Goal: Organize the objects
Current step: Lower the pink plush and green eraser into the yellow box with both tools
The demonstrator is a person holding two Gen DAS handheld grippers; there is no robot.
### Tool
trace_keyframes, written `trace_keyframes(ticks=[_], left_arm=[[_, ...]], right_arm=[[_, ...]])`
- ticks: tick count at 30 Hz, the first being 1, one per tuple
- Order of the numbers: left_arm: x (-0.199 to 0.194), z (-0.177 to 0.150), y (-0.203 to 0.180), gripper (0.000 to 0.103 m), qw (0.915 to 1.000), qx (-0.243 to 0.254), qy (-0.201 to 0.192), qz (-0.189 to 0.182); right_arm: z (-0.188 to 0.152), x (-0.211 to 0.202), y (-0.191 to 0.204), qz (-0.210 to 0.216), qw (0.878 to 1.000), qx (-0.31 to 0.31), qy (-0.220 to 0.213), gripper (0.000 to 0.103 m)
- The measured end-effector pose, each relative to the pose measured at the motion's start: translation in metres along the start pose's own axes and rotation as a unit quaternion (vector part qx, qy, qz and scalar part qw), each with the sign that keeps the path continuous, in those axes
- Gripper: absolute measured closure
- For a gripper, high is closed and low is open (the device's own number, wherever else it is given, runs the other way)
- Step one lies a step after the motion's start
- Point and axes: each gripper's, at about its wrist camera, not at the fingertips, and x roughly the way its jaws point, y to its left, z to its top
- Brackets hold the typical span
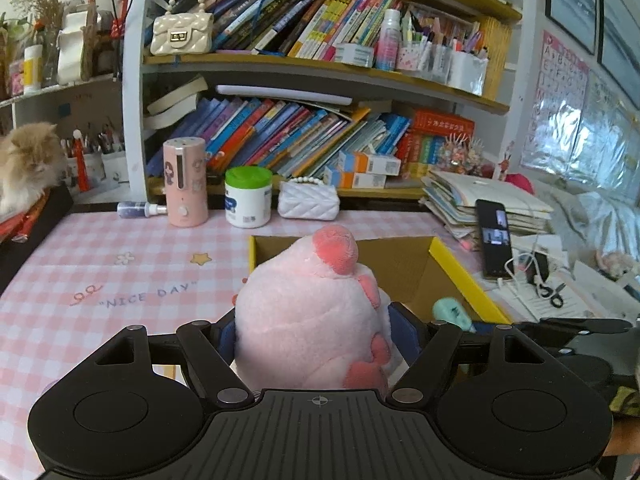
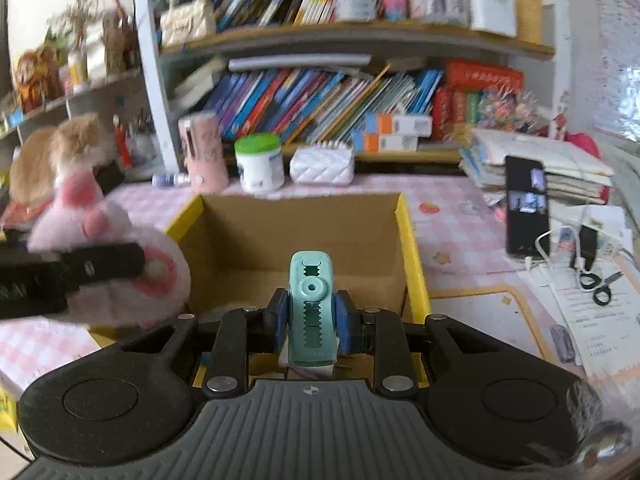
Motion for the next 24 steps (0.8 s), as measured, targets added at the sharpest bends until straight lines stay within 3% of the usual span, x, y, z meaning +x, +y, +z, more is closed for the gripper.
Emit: trace_keyframes(ticks=[21,24], left_arm=[[0.058,-0.016,-0.014,0.029,0.9960,0.028,0.083,0.019],[0.062,-0.018,-0.015,0.029,0.9957,0.040,0.079,0.029]], right_arm=[[-0.004,0.062,-0.014,0.053,0.993,-0.019,0.099,0.080],[-0.004,0.068,-0.014,0.057,0.992,-0.020,0.109,0.080]])
